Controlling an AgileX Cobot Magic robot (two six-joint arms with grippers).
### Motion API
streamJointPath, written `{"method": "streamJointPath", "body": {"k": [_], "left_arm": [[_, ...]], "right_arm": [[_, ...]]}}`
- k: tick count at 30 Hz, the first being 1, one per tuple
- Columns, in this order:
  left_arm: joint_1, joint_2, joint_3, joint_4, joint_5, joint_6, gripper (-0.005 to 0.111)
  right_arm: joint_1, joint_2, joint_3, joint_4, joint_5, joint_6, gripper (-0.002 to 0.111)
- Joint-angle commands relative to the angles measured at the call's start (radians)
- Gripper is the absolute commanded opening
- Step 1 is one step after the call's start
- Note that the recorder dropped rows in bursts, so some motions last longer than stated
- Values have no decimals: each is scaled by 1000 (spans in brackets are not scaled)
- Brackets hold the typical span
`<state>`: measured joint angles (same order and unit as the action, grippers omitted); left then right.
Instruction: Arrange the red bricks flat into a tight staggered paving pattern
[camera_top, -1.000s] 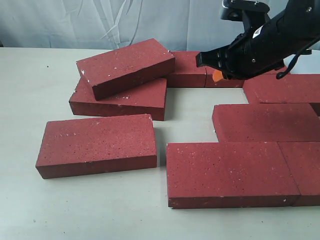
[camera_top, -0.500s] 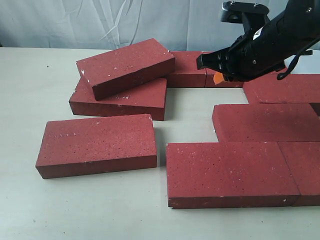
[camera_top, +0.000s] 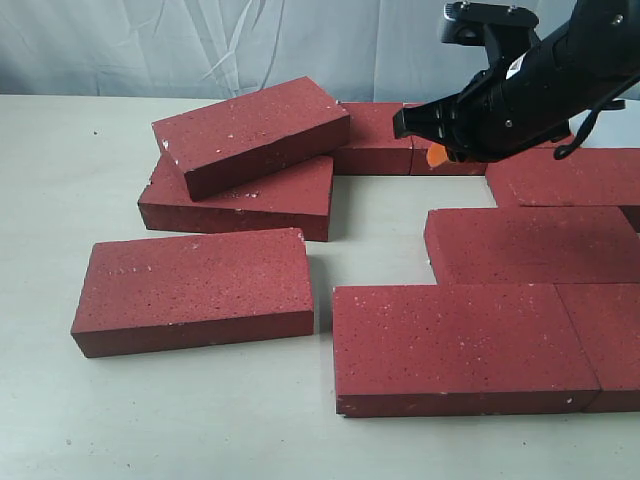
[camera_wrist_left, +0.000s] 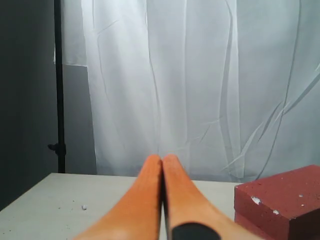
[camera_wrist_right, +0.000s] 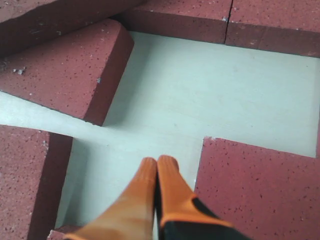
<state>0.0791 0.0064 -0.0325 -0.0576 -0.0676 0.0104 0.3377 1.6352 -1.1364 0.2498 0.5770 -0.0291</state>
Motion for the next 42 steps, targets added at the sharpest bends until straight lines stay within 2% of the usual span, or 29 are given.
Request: {"method": "streamJointPath", "body": {"k": [1, 7, 13, 17, 24, 33, 42], "left_arm": [[-3, 47, -64, -17, 88, 0, 0], [-3, 197, -153, -12, 241, 0, 0], [-3, 242, -165, -24, 193, 0, 0], [-3, 242, -165, -119, 163, -10, 0], [-3, 278, -193, -81, 308, -10, 0], [-3, 371, -201, -83, 330, -10, 0], [-3, 559, -314, -81, 497, -10, 0]], "right_arm": [[1, 5, -4, -5, -13, -3, -1], [1, 42, -4, -5, -7, -3, -1], [1, 49, -4, -3, -5, -3, -1], [1, 49, -4, 13, -5, -3, -1], [1, 49, -4, 14, -5, -3, -1], [1, 49, -4, 14, -7, -3, -1], [1, 49, -4, 14, -7, -3, -1]]}}
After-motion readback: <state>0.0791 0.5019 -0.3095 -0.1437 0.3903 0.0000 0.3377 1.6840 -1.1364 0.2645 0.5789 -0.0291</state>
